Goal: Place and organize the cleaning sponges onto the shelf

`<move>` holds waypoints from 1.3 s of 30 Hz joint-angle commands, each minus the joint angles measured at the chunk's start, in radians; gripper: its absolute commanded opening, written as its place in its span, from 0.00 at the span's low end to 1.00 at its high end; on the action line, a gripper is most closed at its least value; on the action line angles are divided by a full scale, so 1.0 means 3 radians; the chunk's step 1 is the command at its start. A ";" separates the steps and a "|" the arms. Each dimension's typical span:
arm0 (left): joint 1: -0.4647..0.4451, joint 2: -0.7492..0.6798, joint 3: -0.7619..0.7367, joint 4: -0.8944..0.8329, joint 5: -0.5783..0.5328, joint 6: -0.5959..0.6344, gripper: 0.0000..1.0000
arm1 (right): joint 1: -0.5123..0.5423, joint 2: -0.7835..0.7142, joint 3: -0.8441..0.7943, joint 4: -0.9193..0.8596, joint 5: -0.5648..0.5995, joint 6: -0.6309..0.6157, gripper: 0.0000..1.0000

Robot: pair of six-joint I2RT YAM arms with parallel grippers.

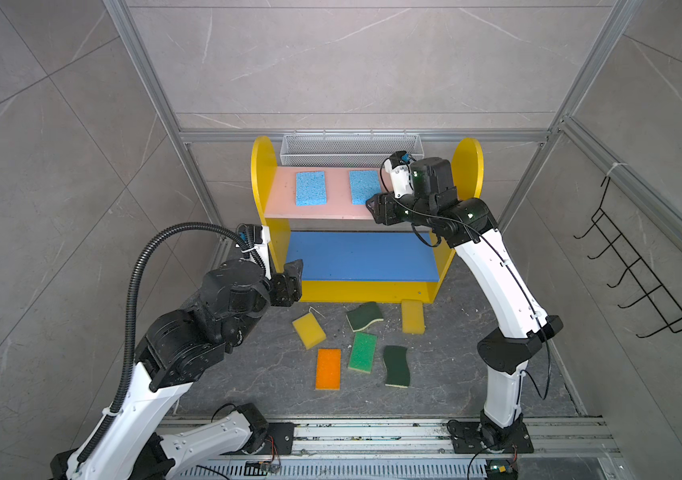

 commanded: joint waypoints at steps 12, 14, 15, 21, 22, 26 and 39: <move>0.0005 0.0076 0.0079 0.0154 0.0004 -0.0013 0.72 | -0.0019 0.0136 0.0118 0.0003 -0.0327 0.0125 0.65; 0.0006 0.0077 0.0083 0.0151 0.0003 -0.0013 0.72 | -0.0023 0.0136 0.0118 -0.0007 -0.0318 0.0131 0.65; 0.0006 0.0074 0.0088 0.0152 -0.0001 -0.0016 0.72 | -0.0019 0.0131 0.0114 -0.0009 -0.0312 0.0130 0.65; 0.0005 0.0074 0.0076 0.0147 0.0002 -0.0026 0.72 | -0.0016 0.0119 0.0102 -0.0009 -0.0326 0.0145 0.64; 0.0003 0.0075 0.0073 0.0146 0.0008 -0.0028 0.72 | -0.0019 0.0121 0.0105 -0.0009 -0.0336 0.0153 0.64; 0.0005 0.0060 0.0070 0.0135 0.0004 -0.0033 0.72 | -0.0016 0.0115 0.0100 -0.0019 -0.0387 0.0166 0.63; 0.0003 0.0060 0.0112 0.0035 -0.0021 -0.0063 0.72 | -0.0020 -0.0077 -0.0002 -0.0101 -0.0220 0.0093 0.62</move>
